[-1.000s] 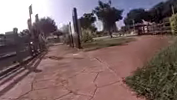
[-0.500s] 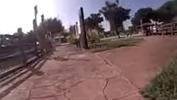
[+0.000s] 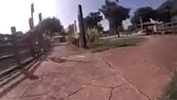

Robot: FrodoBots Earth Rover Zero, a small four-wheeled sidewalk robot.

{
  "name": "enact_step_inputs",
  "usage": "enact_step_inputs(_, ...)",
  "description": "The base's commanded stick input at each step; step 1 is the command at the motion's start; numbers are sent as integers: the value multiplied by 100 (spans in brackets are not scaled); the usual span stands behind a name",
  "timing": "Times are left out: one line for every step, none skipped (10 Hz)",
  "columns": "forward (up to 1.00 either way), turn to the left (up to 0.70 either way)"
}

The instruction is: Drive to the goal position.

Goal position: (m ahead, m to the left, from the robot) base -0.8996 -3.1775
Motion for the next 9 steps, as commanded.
enact_step_inputs(49, 0)
enact_step_inputs(31, 0)
enact_step_inputs(0, 0)
enact_step_inputs(0, 0)
enact_step_inputs(0, 0)
enact_step_inputs(0, 0)
enact_step_inputs(0, 0)
enact_step_inputs(0, 0)
enact_step_inputs(0, 0)
